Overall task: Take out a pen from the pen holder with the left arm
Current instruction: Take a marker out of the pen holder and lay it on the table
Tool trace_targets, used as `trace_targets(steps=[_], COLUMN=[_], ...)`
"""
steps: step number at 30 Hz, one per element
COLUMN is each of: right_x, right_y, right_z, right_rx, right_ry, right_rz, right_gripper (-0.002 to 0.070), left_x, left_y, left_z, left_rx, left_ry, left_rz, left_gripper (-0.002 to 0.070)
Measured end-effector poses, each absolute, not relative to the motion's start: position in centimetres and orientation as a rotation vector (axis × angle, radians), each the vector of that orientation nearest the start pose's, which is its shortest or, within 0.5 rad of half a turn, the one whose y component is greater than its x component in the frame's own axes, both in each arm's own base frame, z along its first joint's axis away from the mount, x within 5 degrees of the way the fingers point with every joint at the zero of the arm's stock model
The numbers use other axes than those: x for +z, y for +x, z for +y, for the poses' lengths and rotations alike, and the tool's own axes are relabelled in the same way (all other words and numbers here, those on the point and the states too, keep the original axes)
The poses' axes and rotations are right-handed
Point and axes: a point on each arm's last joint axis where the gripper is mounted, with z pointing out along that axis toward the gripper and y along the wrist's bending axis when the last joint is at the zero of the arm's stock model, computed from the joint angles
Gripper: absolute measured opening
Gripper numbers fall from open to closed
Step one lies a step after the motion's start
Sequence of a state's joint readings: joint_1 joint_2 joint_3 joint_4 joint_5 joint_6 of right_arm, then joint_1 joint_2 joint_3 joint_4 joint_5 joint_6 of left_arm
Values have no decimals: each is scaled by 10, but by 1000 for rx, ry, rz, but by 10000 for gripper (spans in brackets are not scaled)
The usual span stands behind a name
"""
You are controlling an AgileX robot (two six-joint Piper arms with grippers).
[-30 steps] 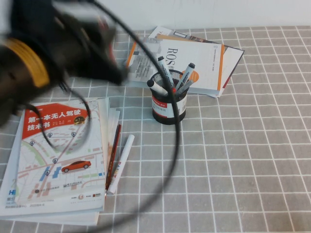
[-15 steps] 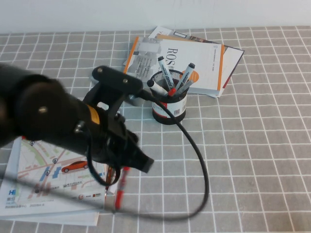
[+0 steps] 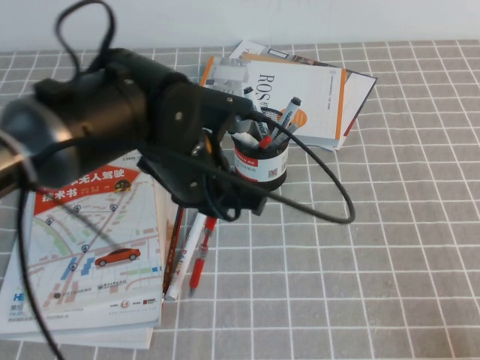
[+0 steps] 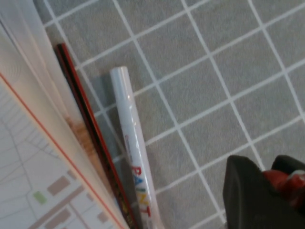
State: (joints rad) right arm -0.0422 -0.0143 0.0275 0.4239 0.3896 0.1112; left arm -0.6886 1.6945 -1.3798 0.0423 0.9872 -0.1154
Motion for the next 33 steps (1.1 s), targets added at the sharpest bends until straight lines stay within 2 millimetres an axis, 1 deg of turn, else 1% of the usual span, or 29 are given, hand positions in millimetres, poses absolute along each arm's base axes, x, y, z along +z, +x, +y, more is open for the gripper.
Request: trace_targets(steps=[5, 10, 15, 21, 25, 28, 33], right_x=[173, 173, 173, 173, 173, 173, 173], right_y=[52, 52, 52, 52, 52, 52, 52], right_z=[12, 12, 12, 12, 12, 12, 12], right_rx=[467, 467, 467, 467, 467, 467, 467], right_ry=[402, 402, 402, 402, 402, 402, 402], right_rz=[1834, 1834, 1834, 1834, 1834, 1834, 1834], right_gripper=[-13, -13, -13, -13, -13, -13, -13], left_x=[259, 244, 234, 223, 213, 207, 202], left_y=[288, 297, 307, 320, 329, 334, 337], left_z=[-233, -237, -236, -227, -224, -224, -227], left_rx=[-131, -129, -144, -136, -135, -144, -176], left_ry=[792, 774, 722, 659, 630, 617, 673], left_rz=[2717, 2728, 2731, 2751, 2754, 2745, 2711], left_gripper=[67, 67, 67, 67, 67, 67, 69])
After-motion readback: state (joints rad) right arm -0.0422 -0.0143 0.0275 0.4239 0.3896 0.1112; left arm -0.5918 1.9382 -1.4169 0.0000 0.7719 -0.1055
